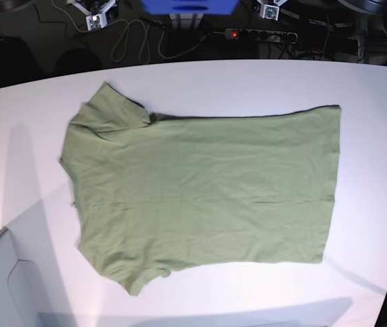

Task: Fold the T-shirt properly
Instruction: 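Lower both grippers toward the shoulder corners of the green T-shirt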

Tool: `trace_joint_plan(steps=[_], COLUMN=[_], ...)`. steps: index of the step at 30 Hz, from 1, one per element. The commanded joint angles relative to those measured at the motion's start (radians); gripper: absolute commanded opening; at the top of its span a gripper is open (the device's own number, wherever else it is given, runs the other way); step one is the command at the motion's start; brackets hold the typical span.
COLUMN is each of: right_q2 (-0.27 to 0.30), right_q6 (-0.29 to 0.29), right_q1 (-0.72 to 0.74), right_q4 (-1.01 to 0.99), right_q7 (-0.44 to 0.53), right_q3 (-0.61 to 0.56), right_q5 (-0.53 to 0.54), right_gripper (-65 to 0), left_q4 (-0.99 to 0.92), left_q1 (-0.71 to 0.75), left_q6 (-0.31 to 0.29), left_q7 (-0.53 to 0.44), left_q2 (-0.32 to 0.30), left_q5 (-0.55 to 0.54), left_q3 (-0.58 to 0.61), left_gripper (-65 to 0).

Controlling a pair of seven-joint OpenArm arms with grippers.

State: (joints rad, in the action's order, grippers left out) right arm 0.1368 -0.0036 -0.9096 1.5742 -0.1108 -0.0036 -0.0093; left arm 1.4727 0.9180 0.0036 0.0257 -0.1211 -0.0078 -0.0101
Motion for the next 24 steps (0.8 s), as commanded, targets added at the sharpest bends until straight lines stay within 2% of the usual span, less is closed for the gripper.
trace_joint_plan(steps=[1,6,10,12,14,17,19,22,24], right_q2=[0.016,0.077,0.099,0.100,0.097,0.094,0.082,0.083,0.085], right_q6=[0.001,0.001,0.001,0.001,0.001,0.003,0.003,0.003,0.001], right_q1=[-0.038,-0.122,-0.135,-0.128,-0.102,-0.047,-0.015,0.022,0.048], right_q4=[0.062,0.297,0.450,0.518,0.547,0.541,0.542,0.541,0.539], right_q7=[0.012,0.012,0.010,-0.023,-0.046,-0.073,-0.094,-0.103,-0.103], right_q3=[0.000,0.000,0.000,0.000,0.000,-0.002,-0.016,-0.026,-0.040], right_q5=[0.001,0.001,-0.001,-0.001,-0.001,0.001,0.002,0.001,0.001], right_gripper=[-64.9,-64.7,-64.5,-64.4,-63.2,-55.9,-48.4,-38.2,-34.9], left_q4=[0.061,0.296,0.448,0.510,0.543,0.558,0.558,0.544,0.518], left_q1=[0.045,0.138,0.166,0.169,0.166,0.151,0.122,0.080,0.036], left_q6=[0.002,0.002,0.002,0.000,-0.001,-0.001,-0.003,-0.003,-0.003], left_q7=[-0.019,-0.019,-0.019,-0.019,-0.019,-0.019,-0.019,-0.019,-0.019], left_q2=[-0.010,-0.015,-0.007,-0.013,-0.024,-0.064,-0.099,-0.131,-0.139], left_q5=[0.001,0.001,-0.016,-0.096,-0.185,-0.306,-0.377,-0.441,-0.458], left_q3=[-0.009,-0.069,-0.143,-0.181,-0.216,-0.262,-0.279,-0.308,-0.319], left_gripper=[-64.9,-64.6,-64.5,-62.8,-57.0,-44.5,-37.3,-35.9,-35.9])
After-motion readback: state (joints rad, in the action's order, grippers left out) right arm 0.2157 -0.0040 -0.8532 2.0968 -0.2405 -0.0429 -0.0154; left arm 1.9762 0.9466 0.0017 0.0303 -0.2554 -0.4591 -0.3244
